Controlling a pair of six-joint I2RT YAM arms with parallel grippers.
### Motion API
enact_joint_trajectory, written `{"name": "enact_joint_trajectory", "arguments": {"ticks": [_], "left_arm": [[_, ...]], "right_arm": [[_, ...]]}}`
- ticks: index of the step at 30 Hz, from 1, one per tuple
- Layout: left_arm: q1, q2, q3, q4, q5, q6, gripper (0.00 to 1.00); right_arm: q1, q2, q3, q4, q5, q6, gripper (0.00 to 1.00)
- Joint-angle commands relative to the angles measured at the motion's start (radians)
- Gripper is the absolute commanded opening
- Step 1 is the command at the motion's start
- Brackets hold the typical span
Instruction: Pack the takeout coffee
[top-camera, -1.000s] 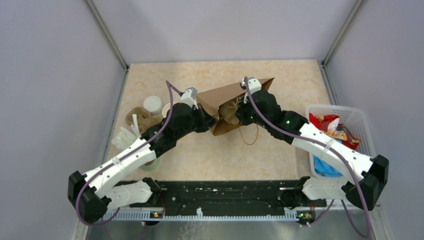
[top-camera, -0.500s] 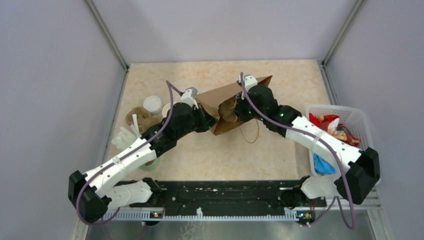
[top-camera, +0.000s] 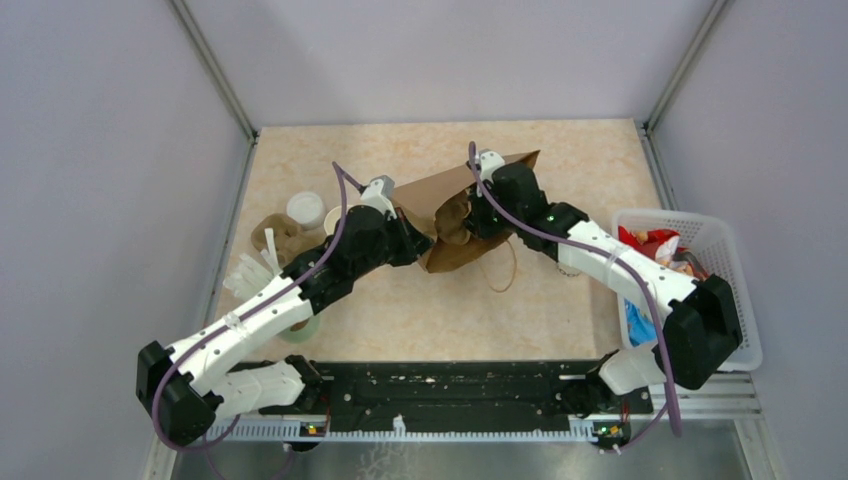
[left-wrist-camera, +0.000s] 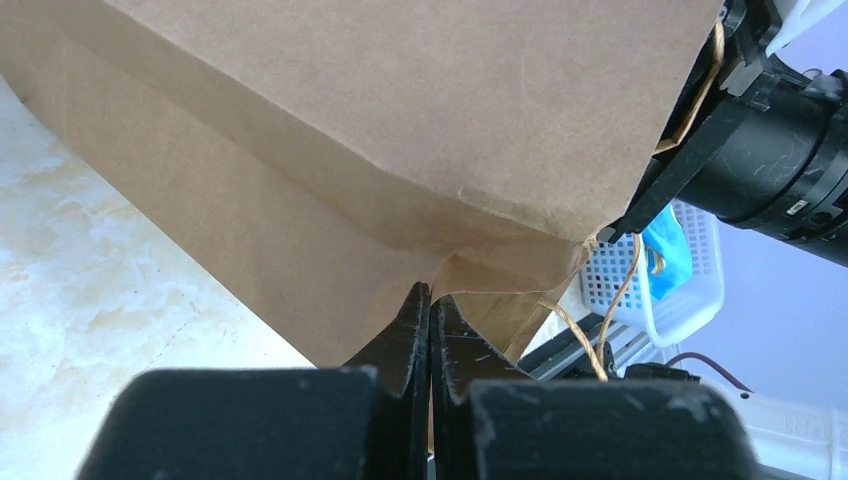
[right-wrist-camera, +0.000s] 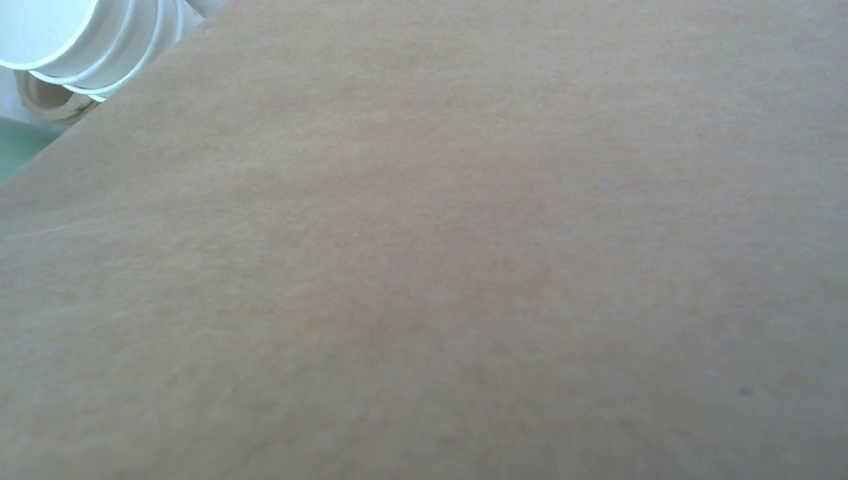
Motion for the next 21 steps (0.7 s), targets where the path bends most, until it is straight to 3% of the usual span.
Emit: {"name": "enact_joint_trajectory", "arguments": {"ticks": [1,6,10,16,21], "left_arm": [[-0.003,-0.019,0.05,0.012,-0.017,0.001,0.0],[-0.003,-0.019,0.053,0.002,-0.017,-0.001,0.0],[-0.003,-0.019,0.056,-0.003,-0.019,-0.002,0.0],[-0.003,-0.016,0.057,-0.006,-0.02,-0.006,0.0],[-0.003,-0.01,0.064,-0.008,-0.027,-0.001,0.0]], "right_arm": [[-0.01,0.031,0.06,0.018,0.055,-0.029,0.06],[-0.009,0.059,0.073,0.034,0.095,-0.049,0.07],[-0.008,0.063,0.071,0.048,0.153,-0.054,0.15],[-0.008,0.064,0.042,0.093,0.245,-0.056,0.16],[-0.009,0.078,0.03,0.123,0.233,-0.085,0.14]]}}
